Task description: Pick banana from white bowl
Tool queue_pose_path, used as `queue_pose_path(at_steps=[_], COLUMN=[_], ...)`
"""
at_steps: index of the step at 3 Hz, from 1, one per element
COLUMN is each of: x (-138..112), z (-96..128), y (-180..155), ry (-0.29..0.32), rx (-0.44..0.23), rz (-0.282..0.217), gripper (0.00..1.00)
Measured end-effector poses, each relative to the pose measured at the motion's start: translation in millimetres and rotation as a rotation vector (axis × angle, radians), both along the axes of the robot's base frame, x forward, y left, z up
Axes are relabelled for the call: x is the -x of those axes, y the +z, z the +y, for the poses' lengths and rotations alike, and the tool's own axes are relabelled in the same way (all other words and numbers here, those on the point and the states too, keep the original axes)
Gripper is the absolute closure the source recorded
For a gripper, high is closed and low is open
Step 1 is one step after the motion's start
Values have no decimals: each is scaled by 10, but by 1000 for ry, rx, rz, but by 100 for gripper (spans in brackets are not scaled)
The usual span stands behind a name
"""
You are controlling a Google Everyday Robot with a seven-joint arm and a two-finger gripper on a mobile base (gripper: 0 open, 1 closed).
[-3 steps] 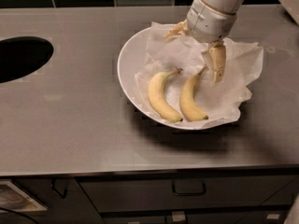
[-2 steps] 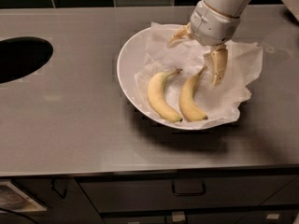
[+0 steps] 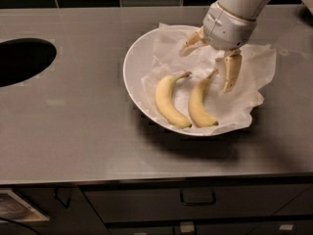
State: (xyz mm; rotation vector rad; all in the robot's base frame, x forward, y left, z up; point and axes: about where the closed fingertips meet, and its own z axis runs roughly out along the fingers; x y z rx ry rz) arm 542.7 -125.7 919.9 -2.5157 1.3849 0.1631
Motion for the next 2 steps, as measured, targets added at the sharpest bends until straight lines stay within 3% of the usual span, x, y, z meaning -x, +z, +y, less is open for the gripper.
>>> queue_pose_path(at_steps=[2], x=[6], z=[35], y=[-105], ry=[28], rx=[6], rz=[50], gripper=[26])
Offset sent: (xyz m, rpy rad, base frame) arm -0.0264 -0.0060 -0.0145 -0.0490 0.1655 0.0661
